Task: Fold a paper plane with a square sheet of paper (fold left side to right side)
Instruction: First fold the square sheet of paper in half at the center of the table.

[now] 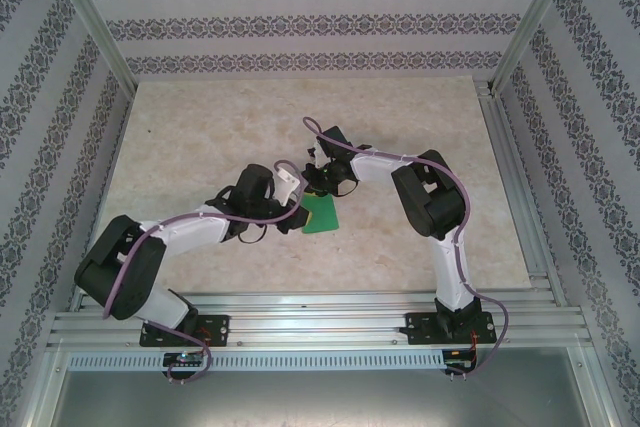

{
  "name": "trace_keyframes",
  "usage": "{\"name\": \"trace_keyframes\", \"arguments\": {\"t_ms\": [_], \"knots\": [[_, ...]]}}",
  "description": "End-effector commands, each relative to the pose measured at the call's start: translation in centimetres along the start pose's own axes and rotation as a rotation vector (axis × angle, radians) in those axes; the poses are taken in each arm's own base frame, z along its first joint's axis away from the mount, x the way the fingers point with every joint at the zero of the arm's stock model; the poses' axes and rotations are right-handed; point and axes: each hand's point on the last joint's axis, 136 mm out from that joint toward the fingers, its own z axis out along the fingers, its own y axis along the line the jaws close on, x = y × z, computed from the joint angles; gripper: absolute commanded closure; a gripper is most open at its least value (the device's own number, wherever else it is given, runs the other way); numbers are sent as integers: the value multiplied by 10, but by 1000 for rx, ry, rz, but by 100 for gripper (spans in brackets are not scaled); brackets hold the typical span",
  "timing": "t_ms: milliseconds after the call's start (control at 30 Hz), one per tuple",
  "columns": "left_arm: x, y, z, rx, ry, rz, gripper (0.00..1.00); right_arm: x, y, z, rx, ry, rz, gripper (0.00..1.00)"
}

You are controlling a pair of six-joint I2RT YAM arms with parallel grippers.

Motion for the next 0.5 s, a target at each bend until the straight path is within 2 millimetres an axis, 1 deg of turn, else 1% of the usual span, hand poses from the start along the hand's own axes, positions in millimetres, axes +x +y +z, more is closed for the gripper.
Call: {"name": "trace_keyframes", "arguments": {"t_ms": [0,233,467], "knots": [[0,8,13,-22,11,99,92,22,-36,15,129,65,37,82],[8,23,31,-34,23,151,94,23,-37,15,135,73,37,82],[20,32,42,-30,50,129,95,21,-35,13,137,71,34,82]]}}
